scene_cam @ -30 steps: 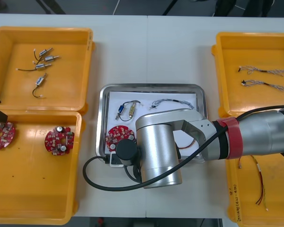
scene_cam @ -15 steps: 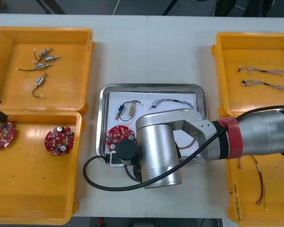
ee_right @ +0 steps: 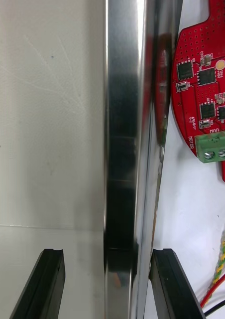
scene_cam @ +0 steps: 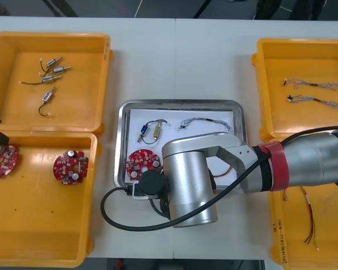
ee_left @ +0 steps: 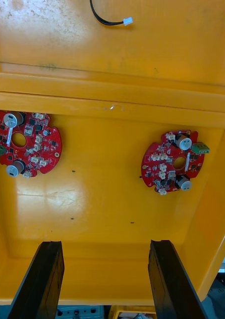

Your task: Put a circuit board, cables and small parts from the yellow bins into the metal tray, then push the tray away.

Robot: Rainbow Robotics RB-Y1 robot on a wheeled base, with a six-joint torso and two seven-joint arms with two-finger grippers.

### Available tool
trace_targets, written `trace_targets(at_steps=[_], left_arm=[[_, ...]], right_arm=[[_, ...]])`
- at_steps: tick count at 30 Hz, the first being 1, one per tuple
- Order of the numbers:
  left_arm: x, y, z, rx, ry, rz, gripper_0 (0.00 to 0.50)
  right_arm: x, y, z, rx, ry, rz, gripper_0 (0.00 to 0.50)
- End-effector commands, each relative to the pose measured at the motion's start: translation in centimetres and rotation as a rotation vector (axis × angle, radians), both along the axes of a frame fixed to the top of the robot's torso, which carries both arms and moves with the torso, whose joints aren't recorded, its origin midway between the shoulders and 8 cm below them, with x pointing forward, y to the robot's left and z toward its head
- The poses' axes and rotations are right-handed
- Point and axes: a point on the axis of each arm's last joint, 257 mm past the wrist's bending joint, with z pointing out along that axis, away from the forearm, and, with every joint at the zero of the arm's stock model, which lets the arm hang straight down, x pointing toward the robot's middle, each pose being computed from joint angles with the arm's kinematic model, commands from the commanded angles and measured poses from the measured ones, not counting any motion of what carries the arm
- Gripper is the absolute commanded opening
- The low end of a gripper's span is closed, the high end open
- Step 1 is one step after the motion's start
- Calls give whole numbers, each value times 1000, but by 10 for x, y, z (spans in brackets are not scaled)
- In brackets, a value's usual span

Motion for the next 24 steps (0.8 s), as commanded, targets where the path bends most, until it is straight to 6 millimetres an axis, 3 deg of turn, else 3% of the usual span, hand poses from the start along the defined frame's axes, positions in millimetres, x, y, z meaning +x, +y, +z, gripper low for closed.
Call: trace_targets(at_steps=[1,2,4,7,12,24], left_arm=[[-1,12,16,64,-34,-54,500],[-1,12,16,64,-34,-54,500],[-1,12,16,64,-34,-54,500],[-1,12,16,64,-34,-54,500],[-1,12,16,64,-34,-54,500],[-1,12,16,64,-34,-54,500]], right_arm=[[-11,-3,-2,8,13,-5,353],[-11,-3,-2,8,13,-5,200],[-11,-3,-2,8,14,-6,80],[-11,-6,-2,-3,12,-10,31],[-8,-7,-1,-5,3,-8,0],[2,-12,2,-17,-25,6,0]])
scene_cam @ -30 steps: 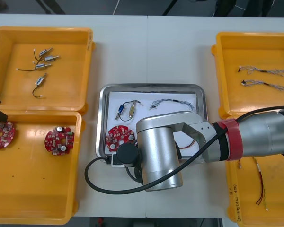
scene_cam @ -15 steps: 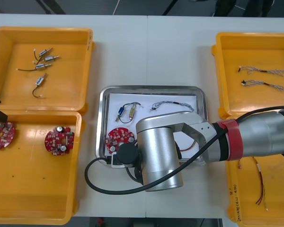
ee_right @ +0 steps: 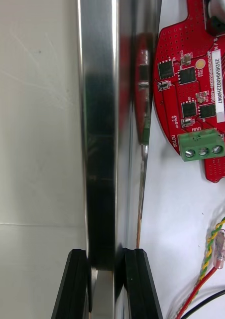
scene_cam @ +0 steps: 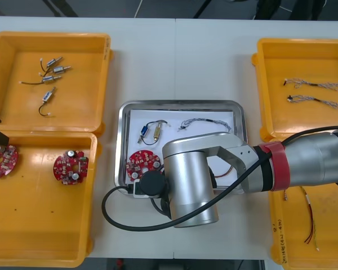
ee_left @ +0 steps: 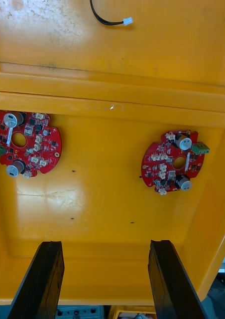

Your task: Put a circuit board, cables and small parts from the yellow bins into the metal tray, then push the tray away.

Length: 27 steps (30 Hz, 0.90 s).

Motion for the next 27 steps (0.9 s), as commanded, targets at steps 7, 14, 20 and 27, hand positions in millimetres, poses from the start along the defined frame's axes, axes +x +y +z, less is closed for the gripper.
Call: trace_targets(at_steps=[7,14,20,27], left_arm=[[-1,12,16,64,-34,-54,500],[-1,12,16,64,-34,-54,500],[-1,12,16,64,-34,-54,500],[-1,12,16,64,-34,-54,500]], right_arm=[[5,-16,5,-24,-6,9,0],[13,-12,13,-27,14,2,0],[22,-5,17,-22,8,13,0],[31,-1,24,-28,32,57,0]])
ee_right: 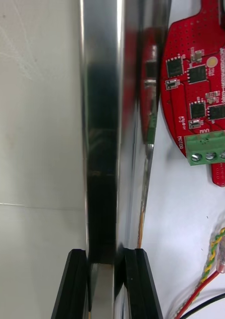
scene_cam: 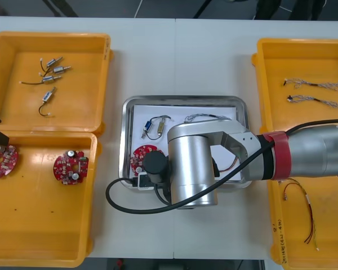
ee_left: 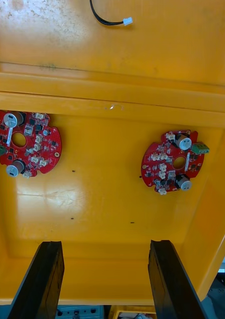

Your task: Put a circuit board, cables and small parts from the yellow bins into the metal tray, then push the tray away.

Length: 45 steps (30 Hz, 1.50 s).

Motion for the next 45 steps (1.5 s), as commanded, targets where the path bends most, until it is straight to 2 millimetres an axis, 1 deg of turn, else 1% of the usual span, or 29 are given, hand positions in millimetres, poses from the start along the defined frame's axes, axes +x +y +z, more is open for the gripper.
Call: trace_targets(at_steps=[1,4,6,13,19,28,32,39,45], left_arm=[[-1,12,16,64,-34,-54,500],[-1,12,16,64,-34,-54,500],[-1,12,16,64,-34,-54,500],[-1,12,16,64,-34,-54,500],[-1,12,16,64,-34,-54,500],[-1,12,16,64,-34,-54,500],[-1,12,16,64,-34,-54,500],[-1,12,16,64,-34,-54,500],[-1,12,16,64,-34,-54,500]], right_arm=[[18,11,19,10,-3,40,0],[21,13,23,16,-8,38,0],[28,13,28,14,-30,43,0],[41,14,33,21,-13,11,0],[56,15,43,9,-22,5,0],[75,23,58,24,-21,52,0],[87,23,64,28,-33,46,0],[103,35,72,51,-66,60,0],[119,35,82,43,-95,58,0]])
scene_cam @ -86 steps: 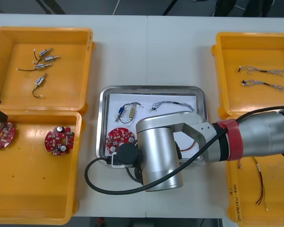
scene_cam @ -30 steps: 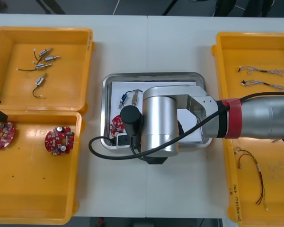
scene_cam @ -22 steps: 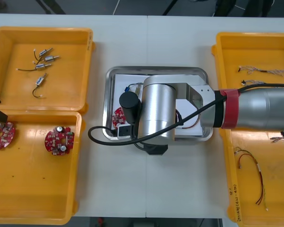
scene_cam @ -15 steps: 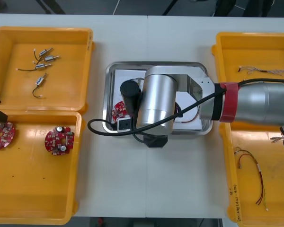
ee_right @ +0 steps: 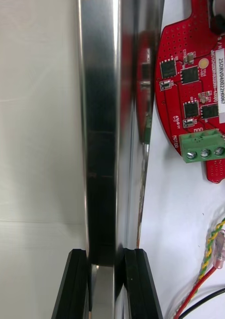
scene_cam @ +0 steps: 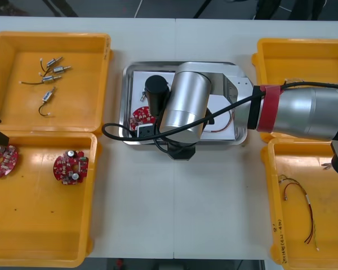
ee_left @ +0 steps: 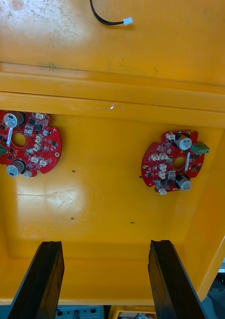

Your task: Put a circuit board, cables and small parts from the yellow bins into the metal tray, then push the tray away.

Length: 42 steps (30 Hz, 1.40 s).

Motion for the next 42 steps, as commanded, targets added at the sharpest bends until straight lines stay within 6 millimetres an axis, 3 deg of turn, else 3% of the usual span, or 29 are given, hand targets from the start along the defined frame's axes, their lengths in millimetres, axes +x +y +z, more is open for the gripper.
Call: trace_targets(at_steps=[1,30,42], left_arm=[[-1,12,16,64,-34,-54,500],[-1,12,16,64,-34,-54,500],[-1,12,16,64,-34,-54,500]], right_arm=[[17,29,35,18,-54,62,0],[63,27,79,9,-81,32,0],[82,22,85,-3,-97,25,0]])
